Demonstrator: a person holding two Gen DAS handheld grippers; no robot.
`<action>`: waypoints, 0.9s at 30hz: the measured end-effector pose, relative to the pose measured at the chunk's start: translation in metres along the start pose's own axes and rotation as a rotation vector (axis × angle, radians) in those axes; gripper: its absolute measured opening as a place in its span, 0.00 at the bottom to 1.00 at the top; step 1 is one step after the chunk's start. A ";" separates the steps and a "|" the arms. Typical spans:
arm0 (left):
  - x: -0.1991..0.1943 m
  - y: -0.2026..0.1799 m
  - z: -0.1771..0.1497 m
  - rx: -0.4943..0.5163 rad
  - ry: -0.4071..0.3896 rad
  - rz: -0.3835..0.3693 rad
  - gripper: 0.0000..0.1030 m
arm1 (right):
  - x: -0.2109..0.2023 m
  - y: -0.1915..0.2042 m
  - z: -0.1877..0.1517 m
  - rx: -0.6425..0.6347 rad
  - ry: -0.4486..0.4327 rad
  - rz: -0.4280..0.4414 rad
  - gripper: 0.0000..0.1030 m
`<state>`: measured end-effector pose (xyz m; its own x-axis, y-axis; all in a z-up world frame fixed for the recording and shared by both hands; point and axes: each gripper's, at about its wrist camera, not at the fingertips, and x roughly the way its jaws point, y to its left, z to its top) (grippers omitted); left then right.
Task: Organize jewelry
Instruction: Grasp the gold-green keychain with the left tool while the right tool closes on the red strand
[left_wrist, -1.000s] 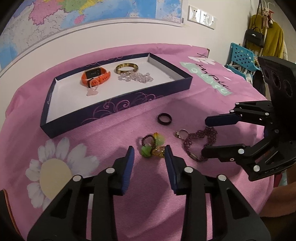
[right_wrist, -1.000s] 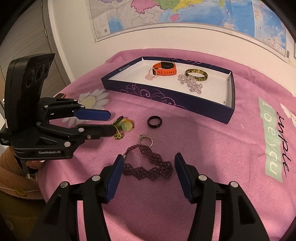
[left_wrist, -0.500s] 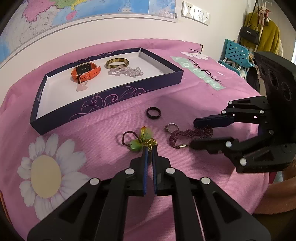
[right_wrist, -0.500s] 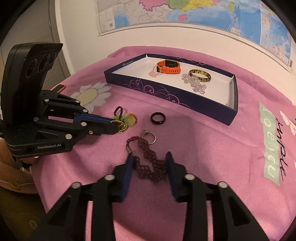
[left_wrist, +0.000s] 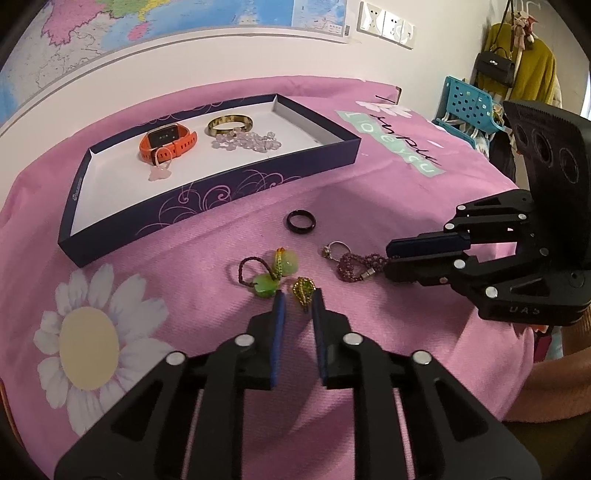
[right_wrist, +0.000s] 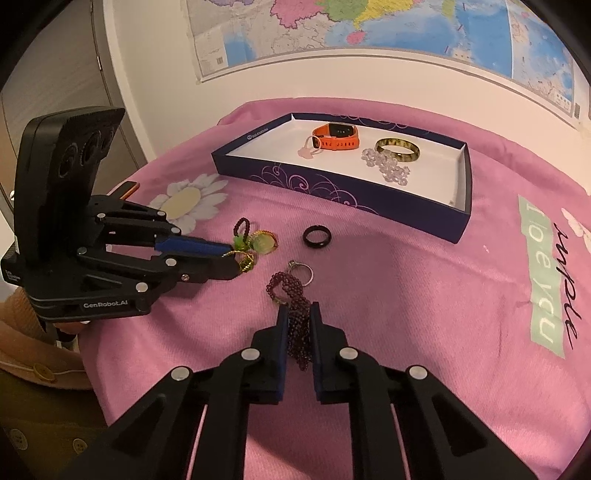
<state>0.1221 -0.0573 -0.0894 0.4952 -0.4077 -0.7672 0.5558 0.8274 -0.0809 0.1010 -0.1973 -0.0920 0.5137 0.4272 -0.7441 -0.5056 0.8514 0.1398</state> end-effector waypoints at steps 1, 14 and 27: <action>0.000 0.000 0.000 0.000 0.001 0.000 0.16 | 0.000 -0.001 0.000 0.004 -0.002 -0.005 0.25; 0.003 0.000 0.001 -0.010 0.002 -0.010 0.03 | 0.002 0.002 -0.001 -0.012 -0.002 0.002 0.04; -0.022 0.009 0.008 -0.030 -0.075 -0.007 0.03 | -0.023 -0.004 0.017 0.037 -0.105 0.036 0.03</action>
<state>0.1215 -0.0439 -0.0681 0.5409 -0.4406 -0.7164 0.5400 0.8350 -0.1058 0.1030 -0.2059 -0.0649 0.5663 0.4852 -0.6663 -0.4998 0.8449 0.1905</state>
